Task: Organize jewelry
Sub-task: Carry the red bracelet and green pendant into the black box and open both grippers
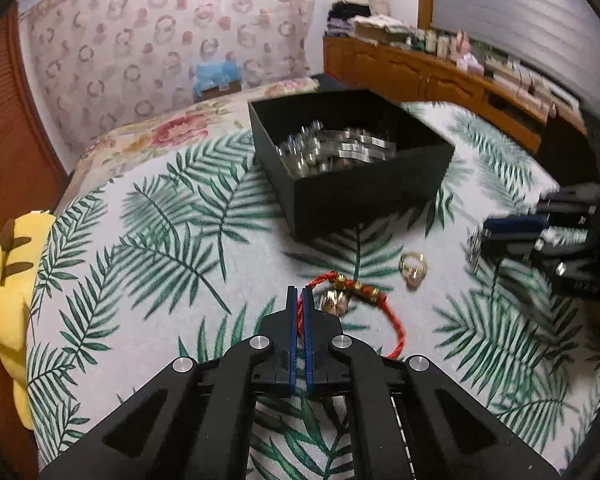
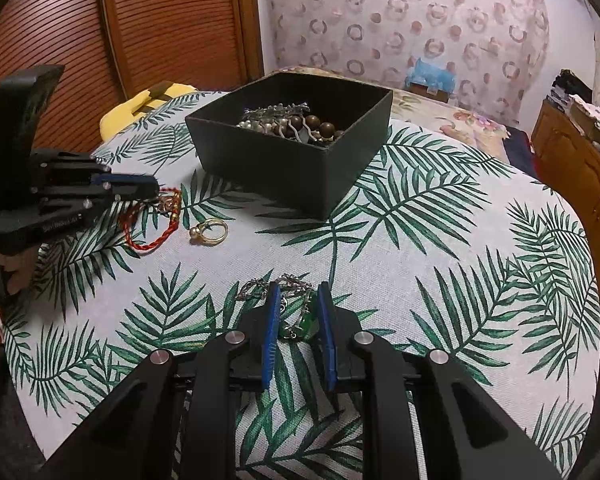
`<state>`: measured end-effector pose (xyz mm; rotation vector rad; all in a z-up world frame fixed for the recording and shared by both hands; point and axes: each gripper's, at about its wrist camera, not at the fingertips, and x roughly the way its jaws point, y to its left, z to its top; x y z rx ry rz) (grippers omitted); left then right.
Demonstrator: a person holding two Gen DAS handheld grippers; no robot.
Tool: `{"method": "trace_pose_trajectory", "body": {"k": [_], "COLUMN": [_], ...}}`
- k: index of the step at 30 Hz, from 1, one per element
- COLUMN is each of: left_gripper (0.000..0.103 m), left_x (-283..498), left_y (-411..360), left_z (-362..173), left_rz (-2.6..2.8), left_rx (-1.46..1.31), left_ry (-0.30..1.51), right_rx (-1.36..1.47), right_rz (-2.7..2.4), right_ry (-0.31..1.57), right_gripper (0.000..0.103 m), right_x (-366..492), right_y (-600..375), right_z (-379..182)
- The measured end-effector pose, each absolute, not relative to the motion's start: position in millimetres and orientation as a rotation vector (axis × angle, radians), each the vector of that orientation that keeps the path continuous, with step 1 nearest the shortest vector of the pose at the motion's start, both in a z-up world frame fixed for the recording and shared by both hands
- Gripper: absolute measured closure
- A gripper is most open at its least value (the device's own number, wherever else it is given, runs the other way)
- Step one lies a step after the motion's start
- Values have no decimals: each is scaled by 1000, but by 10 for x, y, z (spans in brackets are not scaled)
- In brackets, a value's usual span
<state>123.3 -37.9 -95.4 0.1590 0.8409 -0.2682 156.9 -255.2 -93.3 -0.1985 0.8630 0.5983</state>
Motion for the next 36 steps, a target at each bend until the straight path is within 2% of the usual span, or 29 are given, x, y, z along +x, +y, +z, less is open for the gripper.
{"method": "trace_pose_trajectory", "body": {"k": [1, 4, 24, 36], "left_gripper": [101, 101, 101, 101], "left_x": [1230, 1234, 1422, 1637], "left_y": [-373, -371, -524, -517], "left_z": [-909, -788, -199, -74], "left_rz": [-267, -266, -294, -279], "left_rx": [154, 144, 118, 98], "left_ry": [825, 786, 622, 589], "right_rx": [-195, -176, -181, -194], "right_rz": [602, 612, 621, 656], "right_ry": [863, 861, 682, 579], "right_gripper": [91, 92, 92, 92], "right_x": [1573, 1591, 1717, 2023], "right_y": [-2564, -2581, -2623, -2440], "right_z": [-934, -924, -280, 122]}}
